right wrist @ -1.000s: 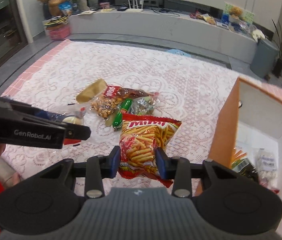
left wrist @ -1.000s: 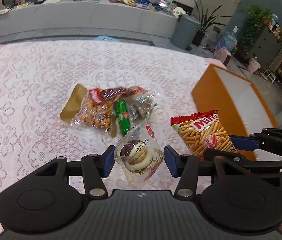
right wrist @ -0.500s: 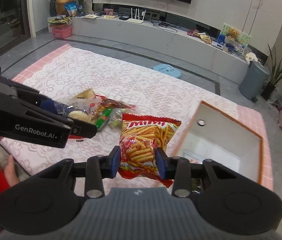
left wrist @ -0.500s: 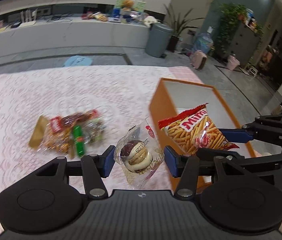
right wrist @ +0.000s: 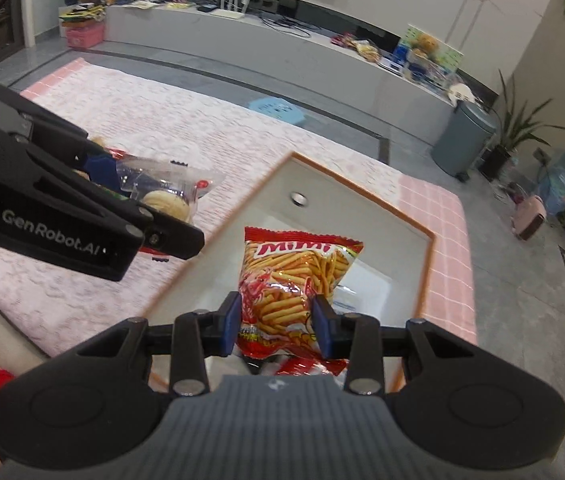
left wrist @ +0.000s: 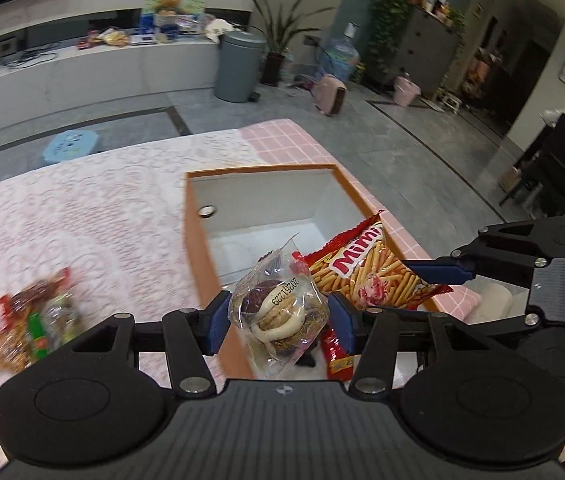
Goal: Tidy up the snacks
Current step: 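Carry the biscuit bag with the left tool while the right tool carries the Mimi bag over the box, then lower both bags into the orange box and open both tools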
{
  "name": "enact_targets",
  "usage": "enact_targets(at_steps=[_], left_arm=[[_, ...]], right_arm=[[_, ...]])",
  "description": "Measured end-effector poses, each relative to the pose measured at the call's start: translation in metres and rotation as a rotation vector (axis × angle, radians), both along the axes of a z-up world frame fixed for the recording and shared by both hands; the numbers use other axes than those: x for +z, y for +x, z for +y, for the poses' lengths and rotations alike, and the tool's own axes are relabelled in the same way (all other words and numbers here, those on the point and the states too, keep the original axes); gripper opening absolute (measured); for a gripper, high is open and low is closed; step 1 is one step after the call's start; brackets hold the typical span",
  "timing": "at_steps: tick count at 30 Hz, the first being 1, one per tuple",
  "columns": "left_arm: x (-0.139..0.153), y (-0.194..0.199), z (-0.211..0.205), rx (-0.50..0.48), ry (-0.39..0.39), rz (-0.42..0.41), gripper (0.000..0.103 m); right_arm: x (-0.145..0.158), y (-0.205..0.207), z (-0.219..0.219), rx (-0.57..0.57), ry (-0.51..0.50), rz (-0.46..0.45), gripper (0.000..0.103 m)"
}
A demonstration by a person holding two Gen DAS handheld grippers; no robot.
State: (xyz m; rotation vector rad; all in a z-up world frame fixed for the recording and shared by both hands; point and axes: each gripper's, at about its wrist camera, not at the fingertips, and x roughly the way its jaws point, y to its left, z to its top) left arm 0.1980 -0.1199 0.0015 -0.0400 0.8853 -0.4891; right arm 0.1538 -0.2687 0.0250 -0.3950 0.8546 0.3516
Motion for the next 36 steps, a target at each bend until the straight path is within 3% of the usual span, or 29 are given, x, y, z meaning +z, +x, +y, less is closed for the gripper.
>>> enact_targets(at_steps=[7, 19, 36], left_arm=[[-0.027, 0.024, -0.042, -0.102, 0.079, 0.035, 0.059], [-0.065, 0.048, -0.071, -0.179, 0.203, 0.082, 0.059], [-0.091, 0.059, -0.092, -0.233, 0.339, 0.110, 0.060]], right_arm=[[-0.030, 0.023, -0.029, -0.040, -0.044, 0.049, 0.036], [-0.077, 0.060, -0.038, 0.024, -0.113, 0.086, 0.036], [-0.102, 0.073, -0.034, 0.102, -0.183, 0.115, 0.038]])
